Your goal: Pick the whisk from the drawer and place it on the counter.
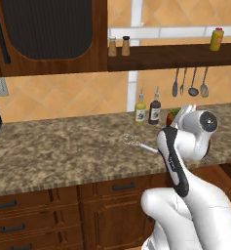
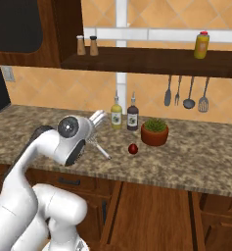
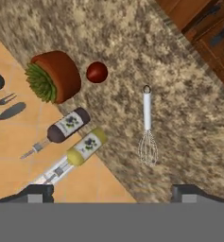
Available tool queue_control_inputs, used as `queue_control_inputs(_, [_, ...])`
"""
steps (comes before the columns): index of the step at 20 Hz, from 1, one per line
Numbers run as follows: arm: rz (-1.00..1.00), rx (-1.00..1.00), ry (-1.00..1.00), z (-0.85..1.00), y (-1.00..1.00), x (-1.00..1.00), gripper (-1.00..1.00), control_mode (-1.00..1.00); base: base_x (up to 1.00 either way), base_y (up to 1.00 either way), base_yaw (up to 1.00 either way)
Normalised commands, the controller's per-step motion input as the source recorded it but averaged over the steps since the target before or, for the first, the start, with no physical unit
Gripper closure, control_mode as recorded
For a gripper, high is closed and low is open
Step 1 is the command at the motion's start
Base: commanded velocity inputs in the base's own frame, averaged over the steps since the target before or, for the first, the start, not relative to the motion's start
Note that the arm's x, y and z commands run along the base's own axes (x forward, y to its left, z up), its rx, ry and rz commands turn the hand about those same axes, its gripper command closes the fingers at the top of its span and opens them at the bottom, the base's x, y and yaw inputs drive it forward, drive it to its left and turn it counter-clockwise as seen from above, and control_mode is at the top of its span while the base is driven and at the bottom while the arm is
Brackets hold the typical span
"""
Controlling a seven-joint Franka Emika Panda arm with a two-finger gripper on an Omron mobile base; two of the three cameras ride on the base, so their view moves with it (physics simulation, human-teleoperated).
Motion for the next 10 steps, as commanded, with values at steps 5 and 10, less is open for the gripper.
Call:
queue_control_inputs(5, [0.0, 0.23, -0.59, 1.0, -0.36, -1.0, -1.0, -1.0, 0.0, 0.0, 0.0])
queue_control_inputs(10, [0.02, 0.1, -0.16, 0.61, -0.01, -0.17, -1.0, -1.0, 0.0, 0.0, 0.0])
